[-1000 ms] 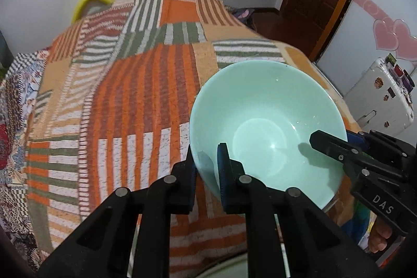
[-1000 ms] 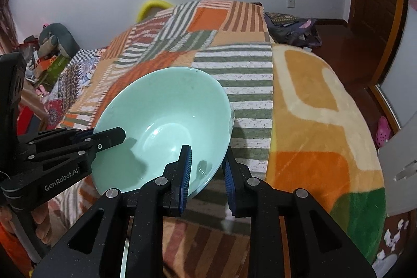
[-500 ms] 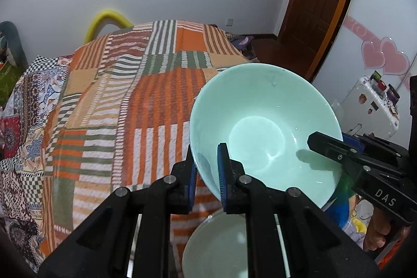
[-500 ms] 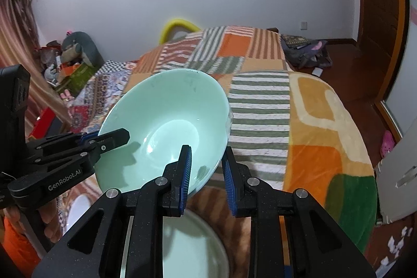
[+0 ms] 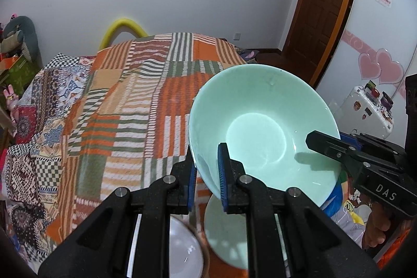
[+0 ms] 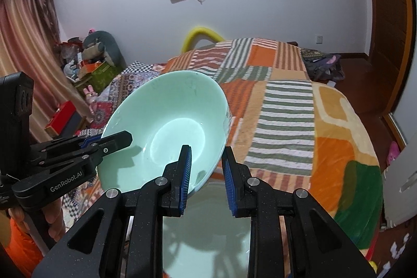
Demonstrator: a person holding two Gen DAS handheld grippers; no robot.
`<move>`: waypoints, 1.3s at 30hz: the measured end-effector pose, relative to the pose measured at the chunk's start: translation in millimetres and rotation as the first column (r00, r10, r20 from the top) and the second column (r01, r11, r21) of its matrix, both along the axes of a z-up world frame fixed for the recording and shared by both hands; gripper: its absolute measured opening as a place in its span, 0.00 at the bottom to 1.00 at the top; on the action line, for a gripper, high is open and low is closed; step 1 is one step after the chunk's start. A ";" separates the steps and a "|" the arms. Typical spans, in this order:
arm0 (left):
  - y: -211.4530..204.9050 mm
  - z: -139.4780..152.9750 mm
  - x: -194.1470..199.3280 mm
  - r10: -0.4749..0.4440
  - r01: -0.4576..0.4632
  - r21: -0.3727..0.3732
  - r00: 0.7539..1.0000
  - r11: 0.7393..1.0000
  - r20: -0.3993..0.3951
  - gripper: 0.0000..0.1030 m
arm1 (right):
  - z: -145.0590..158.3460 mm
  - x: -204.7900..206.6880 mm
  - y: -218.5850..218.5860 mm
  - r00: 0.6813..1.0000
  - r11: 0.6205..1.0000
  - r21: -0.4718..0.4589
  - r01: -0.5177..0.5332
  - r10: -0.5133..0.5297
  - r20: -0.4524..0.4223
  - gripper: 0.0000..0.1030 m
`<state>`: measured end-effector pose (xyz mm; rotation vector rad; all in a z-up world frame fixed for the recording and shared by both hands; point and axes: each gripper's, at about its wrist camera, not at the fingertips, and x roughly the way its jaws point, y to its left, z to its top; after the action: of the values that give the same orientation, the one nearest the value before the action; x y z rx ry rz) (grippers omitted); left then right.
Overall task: Organize plates and bowls
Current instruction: 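Carry the mint green bowl with both grippers toward the white bowl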
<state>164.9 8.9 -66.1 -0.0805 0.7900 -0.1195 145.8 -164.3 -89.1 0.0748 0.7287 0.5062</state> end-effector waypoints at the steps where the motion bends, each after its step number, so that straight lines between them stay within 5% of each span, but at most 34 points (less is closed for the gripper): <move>1: 2.6 0.9 -4.5 0.005 -0.005 0.000 1.000 1.000 0.003 0.14 | 0.2 -2.3 3.6 1.000 1.000 0.000 -0.007 0.007 0.002 0.22; 18: 58.1 -3.6 -71.1 0.114 -0.114 -0.009 0.993 0.993 0.005 0.14 | -9.7 -37.1 56.3 0.992 0.992 -0.018 -0.124 0.124 0.004 0.22; 39: 97.7 -54.7 -97.6 0.193 -0.196 -0.029 0.976 0.980 -0.097 0.14 | -46.1 -54.2 98.7 0.975 0.977 -0.068 -0.204 0.197 -0.101 0.22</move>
<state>67.3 106.6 -120.8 -0.2004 0.8698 0.0554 91.6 -65.5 -135.2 -0.0495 0.8526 0.6696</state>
